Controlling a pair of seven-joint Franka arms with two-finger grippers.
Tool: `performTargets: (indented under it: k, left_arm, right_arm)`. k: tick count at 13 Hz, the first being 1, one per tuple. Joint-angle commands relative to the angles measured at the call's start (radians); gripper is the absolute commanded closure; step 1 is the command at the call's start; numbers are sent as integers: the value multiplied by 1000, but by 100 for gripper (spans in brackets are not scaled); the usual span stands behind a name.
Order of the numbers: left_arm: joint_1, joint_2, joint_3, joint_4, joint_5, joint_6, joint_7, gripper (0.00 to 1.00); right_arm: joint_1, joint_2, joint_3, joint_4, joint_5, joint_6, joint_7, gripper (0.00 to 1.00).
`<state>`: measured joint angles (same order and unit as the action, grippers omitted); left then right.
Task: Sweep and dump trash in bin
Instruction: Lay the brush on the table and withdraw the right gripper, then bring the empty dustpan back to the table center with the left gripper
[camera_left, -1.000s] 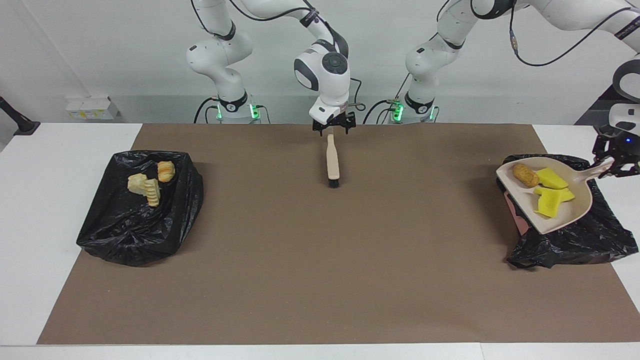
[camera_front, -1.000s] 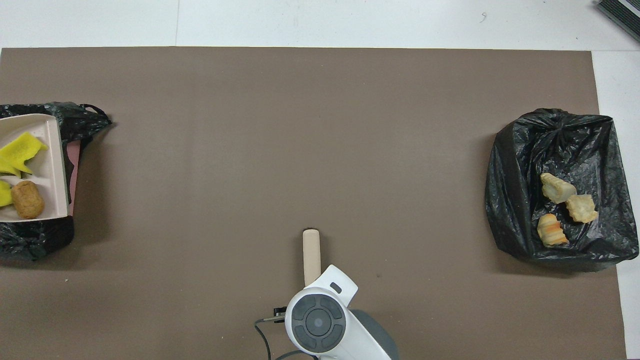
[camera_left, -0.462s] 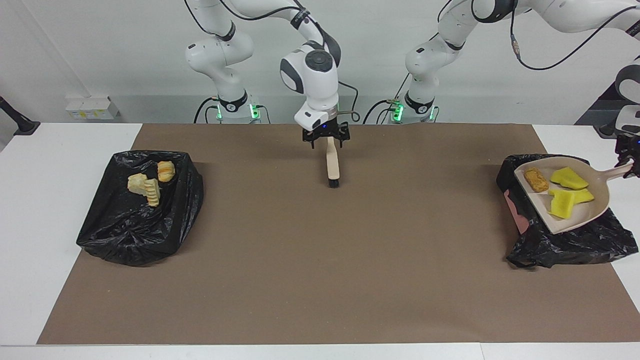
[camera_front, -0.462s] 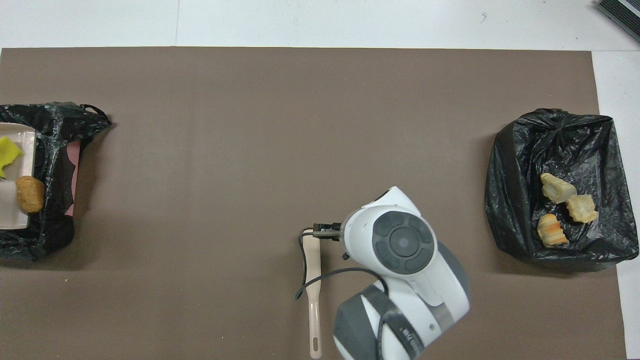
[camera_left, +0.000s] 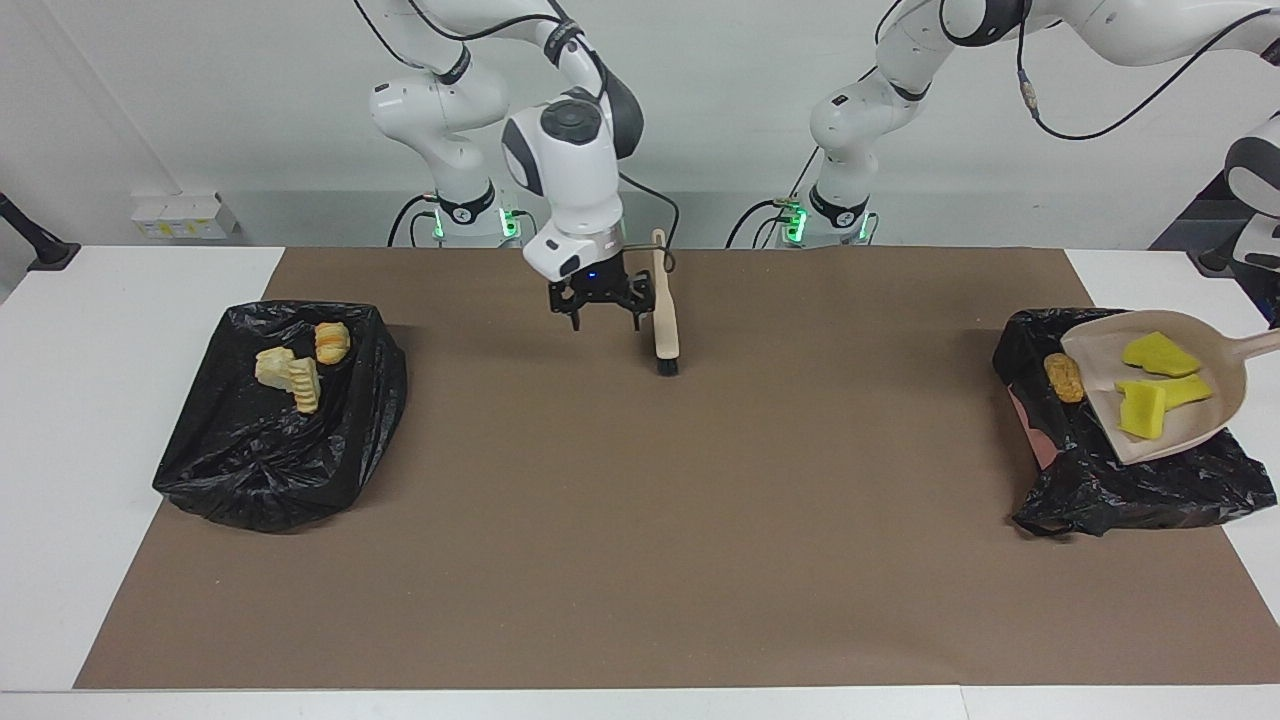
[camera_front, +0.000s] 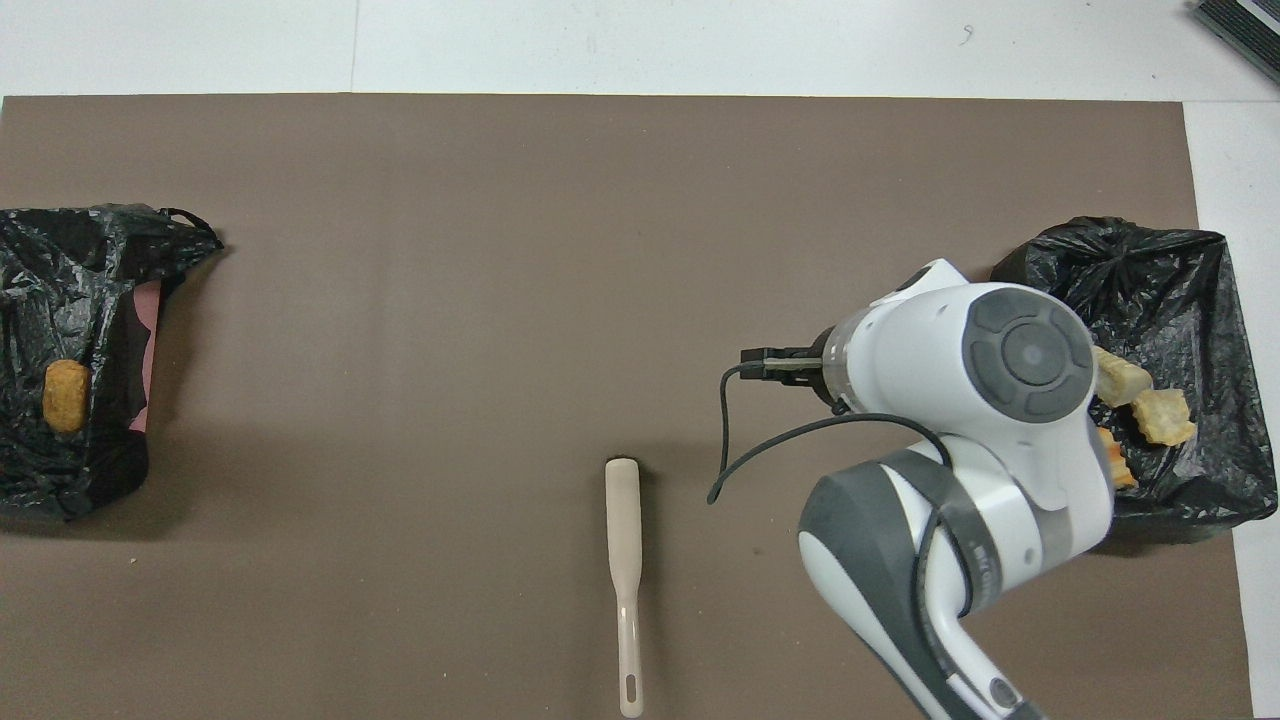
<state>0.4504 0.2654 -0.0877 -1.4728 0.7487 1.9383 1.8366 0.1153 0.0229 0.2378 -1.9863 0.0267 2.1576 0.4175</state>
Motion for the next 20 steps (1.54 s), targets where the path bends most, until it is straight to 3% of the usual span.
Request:
performTargets:
  k: [1,4,8,12,15,20]
  left_arm:
    - [-19,-60,8,-50,81,-10,-97,100]
    - [-53,-124,8,-141,190,-36,-238,100]
    - [-101,-146,8,-153,326,-111,-307,100]
    - [-206,-152,3,-158,327,-303,-424,100]
    - [-327,-155,2,-158,278,-450,-537,100]
    - [-426,-163,2,-150,19,-585,-842,100]
  right_arm:
    - [3,-7,-99,38,-30,-25,-38,0]
    - [-6,-12,-185,147,-53,-163,-154,0]
    - [-16,-44,-299,248,-51,-318,-324,0]
    - [-16,-86,-351,371,-51,-545,-373,0]
    - [-61,-113,-339,356,-34,-565,-373,0]
    - [-30,-112,-363,353,-51,-552,-370,0]
